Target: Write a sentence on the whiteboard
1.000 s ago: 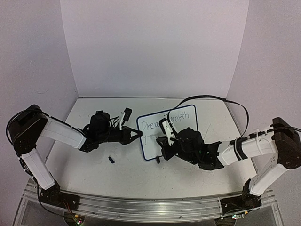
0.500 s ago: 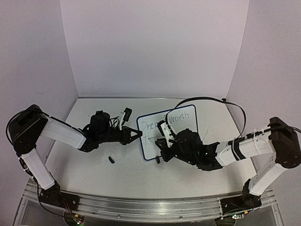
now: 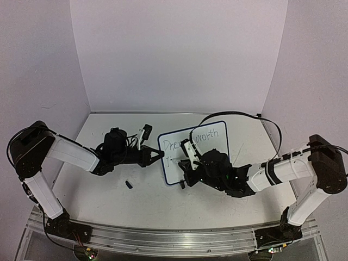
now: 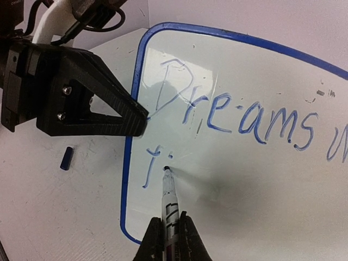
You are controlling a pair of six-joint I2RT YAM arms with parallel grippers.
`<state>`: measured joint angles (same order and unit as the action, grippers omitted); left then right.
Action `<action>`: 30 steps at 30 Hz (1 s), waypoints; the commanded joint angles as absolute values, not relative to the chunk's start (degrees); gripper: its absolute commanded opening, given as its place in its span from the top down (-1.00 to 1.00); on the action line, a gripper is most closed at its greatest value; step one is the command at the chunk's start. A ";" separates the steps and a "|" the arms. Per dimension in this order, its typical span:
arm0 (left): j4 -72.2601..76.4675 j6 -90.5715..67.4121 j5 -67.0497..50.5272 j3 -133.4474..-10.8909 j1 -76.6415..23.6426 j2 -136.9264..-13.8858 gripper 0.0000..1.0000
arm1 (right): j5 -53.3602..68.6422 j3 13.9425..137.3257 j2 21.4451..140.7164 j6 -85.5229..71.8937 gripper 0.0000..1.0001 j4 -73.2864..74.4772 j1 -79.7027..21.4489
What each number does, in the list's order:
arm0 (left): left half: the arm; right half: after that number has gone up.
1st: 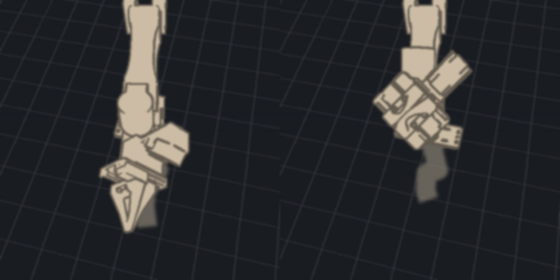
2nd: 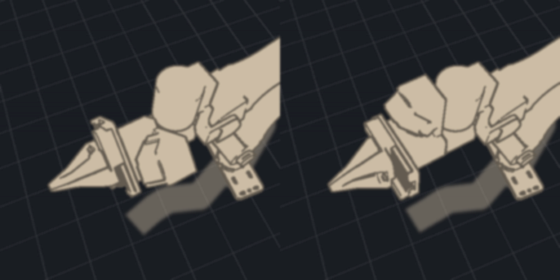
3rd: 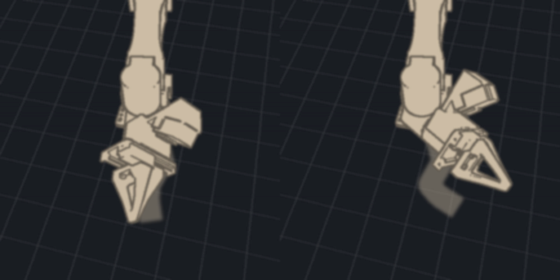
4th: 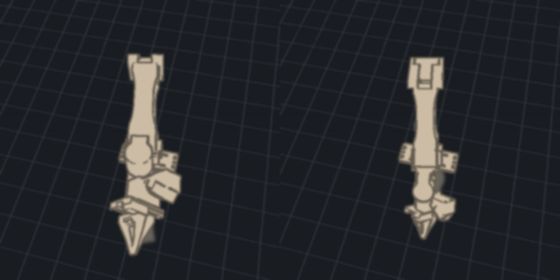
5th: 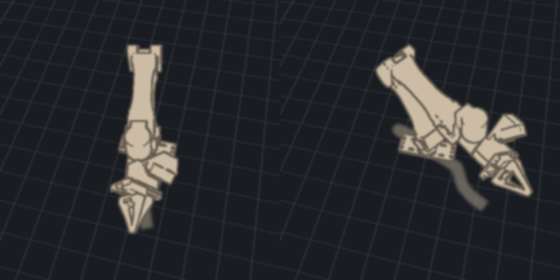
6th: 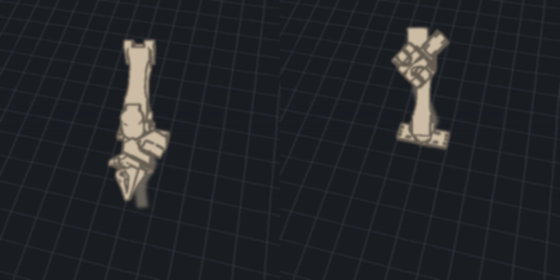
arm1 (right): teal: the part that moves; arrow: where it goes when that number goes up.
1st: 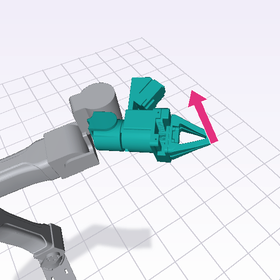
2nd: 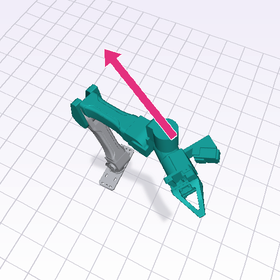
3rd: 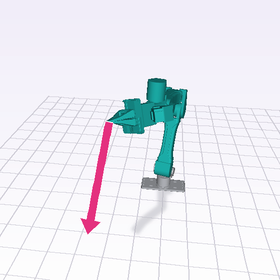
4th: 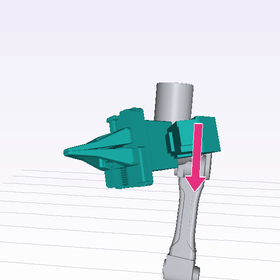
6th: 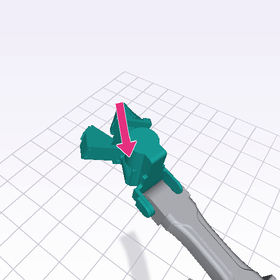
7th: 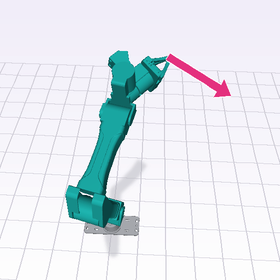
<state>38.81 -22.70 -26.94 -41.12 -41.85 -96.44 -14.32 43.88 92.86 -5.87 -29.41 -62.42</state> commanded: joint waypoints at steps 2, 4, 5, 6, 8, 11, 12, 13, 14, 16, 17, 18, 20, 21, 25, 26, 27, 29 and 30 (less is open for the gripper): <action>37.55 -21.18 -26.19 -41.74 -41.92 -95.06 1.00 | -17.95 46.11 93.16 -6.18 1.00 -29.68 -62.18; 37.60 -21.12 -26.20 -41.71 -41.91 -95.03 1.00 | -17.65 46.11 93.20 -6.24 1.00 -28.90 -62.17; 37.60 -21.09 -26.19 -41.68 -41.92 -94.99 1.00 | -17.44 46.03 93.24 -6.36 1.00 -28.54 -62.19; 37.60 -21.09 -26.16 -41.65 -41.92 -94.97 1.00 | -17.23 45.85 93.21 -6.55 1.00 -28.29 -62.18; 37.59 -21.09 -26.10 -41.63 -41.92 -95.02 1.00 | -16.68 45.39 93.16 -7.06 1.00 -27.82 -62.20; 37.54 -21.09 -26.10 -41.54 -41.92 -95.01 1.00 | -15.74 44.88 93.08 -7.87 1.00 -27.21 -62.21; 37.55 -21.08 -26.10 -41.55 -41.91 -94.99 1.00 | -15.52 44.80 93.08 -8.14 1.00 -27.05 -62.18; 37.56 -21.03 -26.10 -41.50 -41.89 -94.95 1.00 | -15.29 44.71 93.08 -8.41 1.00 -26.89 -62.22; 37.55 -21.01 -26.10 -41.49 -41.92 -94.96 1.00 | -15.17 44.62 93.04 -8.72 1.00 -26.73 -62.22; 37.57 -20.99 -26.09 -41.48 -41.93 -94.89 1.00 | -14.85 44.46 92.95 -9.29 1.00 -26.52 -62.30; 37.56 -21.00 -26.10 -41.48 -41.92 -94.84 1.00 | -14.74 44.32 92.91 -9.62 1.00 -26.44 -62.30; 37.55 -20.97 -26.10 -41.44 -41.92 -94.80 1.00 | -14.72 44.15 92.90 -9.93 1.00 -26.36 -62.31; 37.55 -20.92 -26.02 -41.33 -41.92 -94.78 1.00 | -14.51 43.77 92.86 -10.43 1.00 -26.22 -62.31; 37.55 -20.92 -26.02 -41.29 -41.93 -94.72 1.00 | -14.40 43.57 92.79 -10.68 1.00 -26.17 -62.35; 37.58 -20.91 -26.02 -41.22 -41.92 -94.67 1.00 | -14.37 43.17 92.67 -11.07 1.00 -26.09 -62.49; 37.59 -20.90 -26.01 -41.19 -41.92 -94.64 1.00 | -14.36 43.23 92.62 -11.04 1.00 -26.04 -62.49; 37.59 -20.92 -26.00 -41.14 -41.92 -94.62 1.00 | -14.34 43.29 92.57 -11.00 1.00 -26.01 -62.49; 37.57 -20.90 -25.93 -41.09 -41.92 -94.52 1.00 | -14.25 43.33 92.57 -10.99 1.00 -25.87 -62.49; 37.59 -20.91 -25.89 -41.05 -41.92 -94.44 1.00 | -14.33 43.30 92.61 -10.97 1.00 -25.84 -62.55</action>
<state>38.41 -22.48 -26.89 -41.12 -41.85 -96.43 -13.58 43.68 92.86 -10.21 -27.60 -62.54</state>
